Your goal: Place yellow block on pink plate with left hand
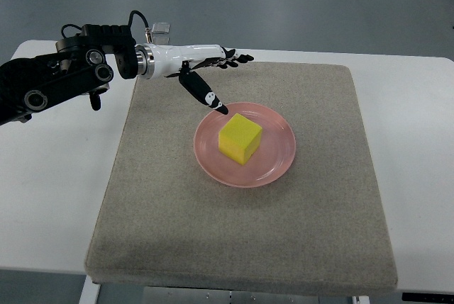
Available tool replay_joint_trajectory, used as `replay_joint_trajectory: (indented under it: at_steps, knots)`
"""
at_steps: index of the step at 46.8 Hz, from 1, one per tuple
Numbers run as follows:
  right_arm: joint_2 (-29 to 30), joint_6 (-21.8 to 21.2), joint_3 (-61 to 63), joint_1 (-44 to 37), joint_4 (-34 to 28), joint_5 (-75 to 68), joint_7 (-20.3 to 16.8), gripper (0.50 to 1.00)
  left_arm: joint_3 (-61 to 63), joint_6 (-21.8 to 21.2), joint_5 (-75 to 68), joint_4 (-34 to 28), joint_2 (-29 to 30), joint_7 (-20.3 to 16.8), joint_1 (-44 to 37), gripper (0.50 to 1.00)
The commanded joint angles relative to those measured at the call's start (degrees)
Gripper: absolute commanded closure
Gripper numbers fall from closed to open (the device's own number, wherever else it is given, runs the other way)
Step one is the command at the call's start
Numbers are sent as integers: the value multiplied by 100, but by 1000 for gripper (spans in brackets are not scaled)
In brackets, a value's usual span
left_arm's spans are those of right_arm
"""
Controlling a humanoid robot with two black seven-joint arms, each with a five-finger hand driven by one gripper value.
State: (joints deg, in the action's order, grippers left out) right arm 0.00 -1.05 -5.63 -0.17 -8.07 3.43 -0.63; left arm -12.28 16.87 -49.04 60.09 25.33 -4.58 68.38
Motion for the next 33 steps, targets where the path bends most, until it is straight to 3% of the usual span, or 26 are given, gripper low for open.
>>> replay_joint_trajectory:
  at_steps: [1,10,22,33]
  knots:
    - [0,0,0,0,-1,0,1,576,-2,-8,893,-374,-19,1,0,506]
    - [0,0,0,0,-1,0,1,576,-20,1,2977,-1016,-63,-8,-219,504]
    - [0,0,0,0,-1,0,1,576,-599,89,4068,-1464,-81,-8,-685,504]
    - [0,0,9,0,-1,0,1,576,-1408,818,4359,-1728,-81,18,-1230,506]
